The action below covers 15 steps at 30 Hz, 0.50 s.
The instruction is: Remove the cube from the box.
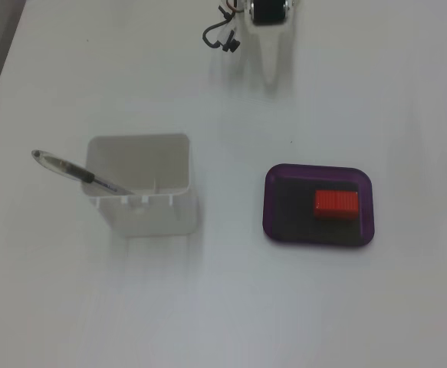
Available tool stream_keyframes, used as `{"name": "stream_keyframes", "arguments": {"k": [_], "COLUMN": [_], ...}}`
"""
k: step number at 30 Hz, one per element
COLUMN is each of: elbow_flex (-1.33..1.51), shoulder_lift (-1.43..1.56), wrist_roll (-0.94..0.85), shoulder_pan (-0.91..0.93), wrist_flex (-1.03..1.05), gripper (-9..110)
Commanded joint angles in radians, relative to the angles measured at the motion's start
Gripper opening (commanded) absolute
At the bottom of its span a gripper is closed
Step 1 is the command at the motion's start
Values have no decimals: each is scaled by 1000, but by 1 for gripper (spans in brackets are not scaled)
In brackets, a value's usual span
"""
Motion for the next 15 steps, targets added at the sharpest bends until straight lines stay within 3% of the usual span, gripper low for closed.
{"name": "stream_keyframes", "arguments": {"k": [1,7,15], "elbow_flex": [-149,-272,-664], "shoulder_lift": [15,-100,-713], "wrist_roll": [-21,-34,-21], "shoulder_pan": [5,6,-9], "wrist_flex": [-12,-28,-12], "gripper": [0,0,6]}}
